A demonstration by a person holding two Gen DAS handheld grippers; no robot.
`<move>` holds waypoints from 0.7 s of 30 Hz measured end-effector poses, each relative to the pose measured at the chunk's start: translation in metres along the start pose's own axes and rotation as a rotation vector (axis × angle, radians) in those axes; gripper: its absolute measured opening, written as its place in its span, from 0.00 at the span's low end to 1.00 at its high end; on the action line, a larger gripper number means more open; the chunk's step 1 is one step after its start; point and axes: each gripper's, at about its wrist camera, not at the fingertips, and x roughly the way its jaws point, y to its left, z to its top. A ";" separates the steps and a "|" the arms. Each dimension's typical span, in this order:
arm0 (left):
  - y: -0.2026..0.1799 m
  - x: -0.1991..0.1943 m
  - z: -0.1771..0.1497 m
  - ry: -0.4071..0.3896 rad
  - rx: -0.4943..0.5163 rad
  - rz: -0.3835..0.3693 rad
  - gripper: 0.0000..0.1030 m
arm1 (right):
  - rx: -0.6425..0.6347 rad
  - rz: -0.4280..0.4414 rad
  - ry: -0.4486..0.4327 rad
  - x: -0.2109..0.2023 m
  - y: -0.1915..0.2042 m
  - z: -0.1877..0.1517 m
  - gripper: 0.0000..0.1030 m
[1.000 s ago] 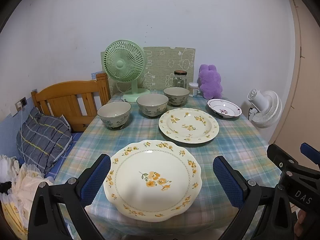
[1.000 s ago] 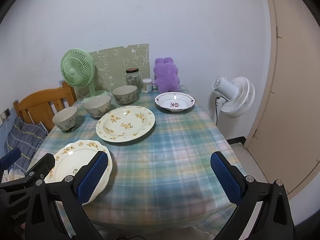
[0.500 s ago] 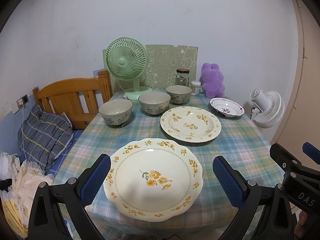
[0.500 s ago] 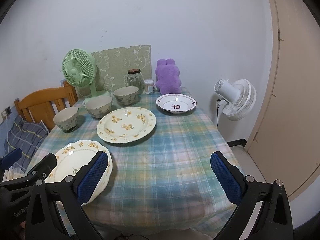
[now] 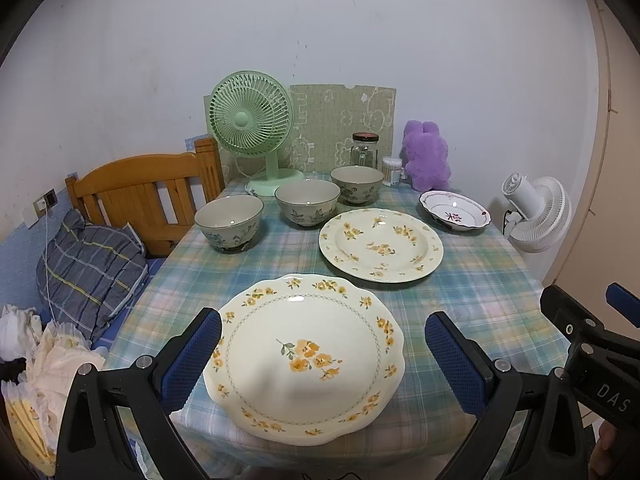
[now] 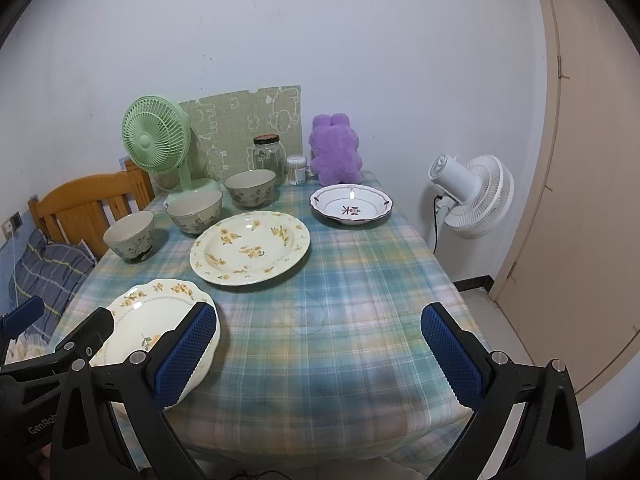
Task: Organize plates and bowls
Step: 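Close both grippers on the rim of the large yellow-flower plate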
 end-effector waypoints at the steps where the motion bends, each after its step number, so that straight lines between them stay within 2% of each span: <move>1: 0.000 0.001 0.000 0.002 0.001 0.000 0.99 | 0.001 0.001 0.002 0.000 0.000 0.001 1.00; 11: 0.014 0.015 0.008 0.038 0.000 0.013 0.97 | 0.009 0.014 0.026 0.014 0.006 0.001 1.00; 15: 0.026 0.027 0.013 0.052 -0.007 0.022 0.95 | 0.004 0.027 0.056 0.024 0.021 0.007 1.00; 18: 0.034 0.041 0.017 0.083 0.004 0.019 0.89 | -0.004 0.032 0.077 0.035 0.033 0.011 1.00; 21: 0.045 0.057 0.021 0.114 0.008 0.023 0.88 | -0.010 0.033 0.106 0.049 0.050 0.015 1.00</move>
